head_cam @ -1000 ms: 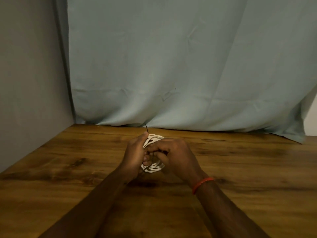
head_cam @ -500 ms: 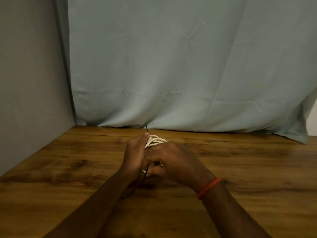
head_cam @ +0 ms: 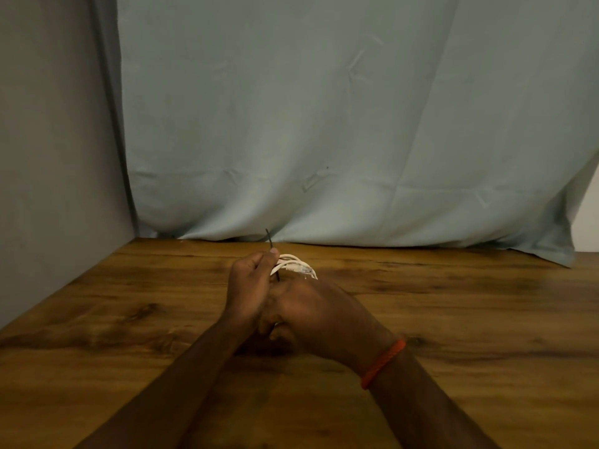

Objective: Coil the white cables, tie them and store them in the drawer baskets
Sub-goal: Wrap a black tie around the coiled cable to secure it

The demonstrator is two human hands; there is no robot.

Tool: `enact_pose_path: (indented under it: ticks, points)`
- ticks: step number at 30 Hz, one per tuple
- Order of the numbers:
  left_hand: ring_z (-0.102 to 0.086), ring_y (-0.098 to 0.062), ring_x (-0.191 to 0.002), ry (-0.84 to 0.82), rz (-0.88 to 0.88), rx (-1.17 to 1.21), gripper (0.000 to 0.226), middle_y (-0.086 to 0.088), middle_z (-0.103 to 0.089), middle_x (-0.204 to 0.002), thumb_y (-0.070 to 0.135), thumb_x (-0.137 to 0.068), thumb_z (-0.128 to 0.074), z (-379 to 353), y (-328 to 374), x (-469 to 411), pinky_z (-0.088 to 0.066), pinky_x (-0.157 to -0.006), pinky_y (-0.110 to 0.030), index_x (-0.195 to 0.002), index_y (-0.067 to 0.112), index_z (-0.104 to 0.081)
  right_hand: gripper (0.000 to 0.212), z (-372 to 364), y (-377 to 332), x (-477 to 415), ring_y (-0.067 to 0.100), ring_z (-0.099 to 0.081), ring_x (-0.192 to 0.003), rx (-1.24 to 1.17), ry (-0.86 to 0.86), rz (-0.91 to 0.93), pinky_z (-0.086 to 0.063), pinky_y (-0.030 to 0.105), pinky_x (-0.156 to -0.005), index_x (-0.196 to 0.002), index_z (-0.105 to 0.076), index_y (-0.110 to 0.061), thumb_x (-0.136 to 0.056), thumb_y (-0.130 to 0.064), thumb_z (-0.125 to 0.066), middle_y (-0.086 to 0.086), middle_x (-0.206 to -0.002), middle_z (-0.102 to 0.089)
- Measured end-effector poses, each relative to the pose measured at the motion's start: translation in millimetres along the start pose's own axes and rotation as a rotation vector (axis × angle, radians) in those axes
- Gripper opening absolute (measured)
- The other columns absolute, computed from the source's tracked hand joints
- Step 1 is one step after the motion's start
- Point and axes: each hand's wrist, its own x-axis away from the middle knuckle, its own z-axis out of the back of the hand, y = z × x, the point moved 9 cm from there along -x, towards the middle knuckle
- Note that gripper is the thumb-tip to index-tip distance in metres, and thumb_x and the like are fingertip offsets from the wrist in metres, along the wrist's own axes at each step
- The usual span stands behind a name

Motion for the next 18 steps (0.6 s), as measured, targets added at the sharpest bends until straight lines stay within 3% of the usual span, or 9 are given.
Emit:
enact_pose_path:
  ticks: [2,5,9,12,13,15,18]
  points:
    - [-0.055,-0.021,-0.067,0.003,-0.015,-0.011,0.038,-0.015,-0.063,-0.069,0.020,-0.102,-0.055,0,1,0,-0.044,-0.065,-0.032,-0.074,-0.006,-0.061,0.019,-2,5,0,0.007,-0.057,-0.103,-0.101,-0.047,-0.020,-0.030,0.023,-0.068,-0.096,-0.076,-0.036,-0.078,-0.031,-0.078,-0.012,-0.108,-0.069]
    - [-0.058,-0.022,-0.067,0.005,-0.031,-0.070,0.037,-0.017,-0.065,-0.071,0.022,-0.103,-0.054,1,3,1,-0.048,-0.066,-0.039,-0.077,-0.004,-0.062,0.016,2,13,4,-0.007,-0.051,-0.079,-0.324,-0.106,-0.059,-0.042,0.025,-0.065,-0.091,-0.078,-0.033,-0.076,-0.030,-0.082,-0.014,-0.097,-0.070]
    - [-0.063,-0.033,-0.068,0.019,-0.054,-0.130,0.037,-0.021,-0.067,-0.075,0.029,-0.101,-0.053,3,4,1,-0.052,-0.071,-0.049,-0.076,0.003,-0.063,0.018,16,28,10,0.000,-0.063,-0.072,-0.651,-0.052,-0.135,-0.046,0.021,-0.064,-0.087,-0.081,-0.023,-0.071,-0.022,-0.088,-0.007,-0.080,-0.074]
    - [-0.064,-0.044,-0.072,0.021,-0.121,-0.231,0.047,-0.023,-0.065,-0.071,0.046,-0.092,-0.053,6,5,-2,-0.053,-0.069,-0.059,-0.074,0.004,-0.062,0.019,32,43,12,0.022,-0.072,-0.080,-0.877,0.147,-0.173,-0.058,0.050,-0.075,-0.089,-0.080,-0.014,-0.072,-0.015,-0.088,0.006,-0.082,-0.076]
    - [-0.065,-0.043,-0.071,0.006,-0.140,-0.248,0.042,-0.019,-0.066,-0.070,0.044,-0.092,-0.055,5,5,-3,-0.054,-0.068,-0.059,-0.073,0.008,-0.064,0.019,37,48,14,0.025,-0.074,-0.083,-0.943,0.225,-0.184,-0.058,0.053,-0.078,-0.090,-0.079,-0.012,-0.073,-0.010,-0.087,0.008,-0.084,-0.077]
    - [-0.070,-0.032,-0.072,-0.015,-0.151,-0.283,0.025,-0.008,-0.072,-0.072,0.032,-0.094,-0.059,3,5,-2,-0.058,-0.067,-0.054,-0.077,0.017,-0.071,0.021,44,57,18,0.021,-0.074,-0.079,-1.053,0.356,-0.213,-0.062,0.042,-0.074,-0.092,-0.078,-0.011,-0.075,-0.001,-0.083,0.007,-0.085,-0.077]
    - [-0.068,-0.019,-0.069,0.046,-0.199,-0.383,0.028,0.000,-0.072,-0.071,0.033,-0.094,-0.058,5,14,0,-0.054,-0.065,-0.042,-0.077,0.017,-0.074,0.022,52,71,26,0.012,-0.070,-0.064,-1.109,0.510,-0.289,-0.053,0.018,-0.057,-0.094,-0.075,-0.011,-0.076,0.001,-0.081,0.003,-0.077,-0.075]
